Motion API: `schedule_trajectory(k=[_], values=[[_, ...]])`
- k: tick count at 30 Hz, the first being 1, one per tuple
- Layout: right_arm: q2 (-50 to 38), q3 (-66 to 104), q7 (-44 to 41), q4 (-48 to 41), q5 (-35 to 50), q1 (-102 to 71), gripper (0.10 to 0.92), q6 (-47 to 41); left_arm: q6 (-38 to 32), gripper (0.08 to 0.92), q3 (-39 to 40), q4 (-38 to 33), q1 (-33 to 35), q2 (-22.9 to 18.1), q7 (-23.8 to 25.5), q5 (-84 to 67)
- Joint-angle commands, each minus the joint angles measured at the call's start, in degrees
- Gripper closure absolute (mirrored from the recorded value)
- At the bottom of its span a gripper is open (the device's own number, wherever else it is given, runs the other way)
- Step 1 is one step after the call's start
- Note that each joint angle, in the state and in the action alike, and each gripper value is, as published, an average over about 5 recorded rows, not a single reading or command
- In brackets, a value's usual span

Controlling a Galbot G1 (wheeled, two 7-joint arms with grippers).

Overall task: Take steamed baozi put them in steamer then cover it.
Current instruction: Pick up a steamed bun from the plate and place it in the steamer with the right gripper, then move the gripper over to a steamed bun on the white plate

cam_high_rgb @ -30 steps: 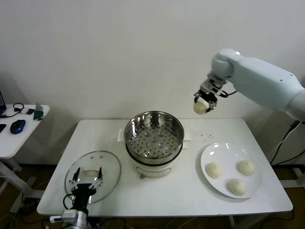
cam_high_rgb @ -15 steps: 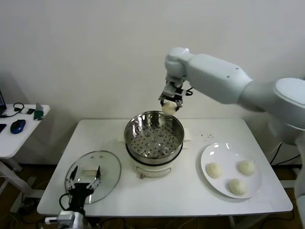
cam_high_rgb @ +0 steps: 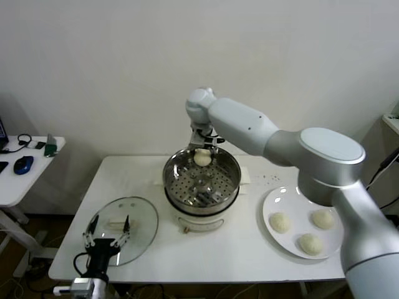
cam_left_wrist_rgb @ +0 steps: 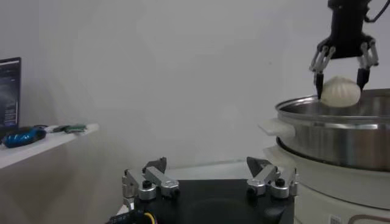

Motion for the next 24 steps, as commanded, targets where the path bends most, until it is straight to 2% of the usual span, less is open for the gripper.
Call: schedule_trajectory(k=[1, 8, 13, 17, 24], values=[[3.3, 3.2, 0.9, -5.0, -7.7, -3.9, 0.33, 2.1, 0.1, 0.177, -0.1, -1.0, 0.5, 0.0, 0.0, 0.0], [3.3, 3.1, 0.8, -5.3, -7.6, -5.0, 0.31, 1.9, 0.0, 0.177, -0.3, -0.7, 0.7, 0.0, -0.1, -0.1], [3.2, 3.4, 0.5, -5.1, -7.6, -5.1, 0.225, 1.9, -0.1, 0.177, -0.3, -0.5, 0.7, 0.0, -0.1, -0.1], [2.4, 4.2, -0.5, -4.0, -6.8, -4.4, 0.205, 2.1, 0.0, 0.177, -0.3, -0.3, 0.6, 0.0, -0.2, -0.1], [-6.1, 3.3, -5.0, 6.0, 3.8, 2.1, 0.202, 1.0, 1.4, 0.177, -0.5, -1.1, 1.3, 0.2, -0.6, -2.6]])
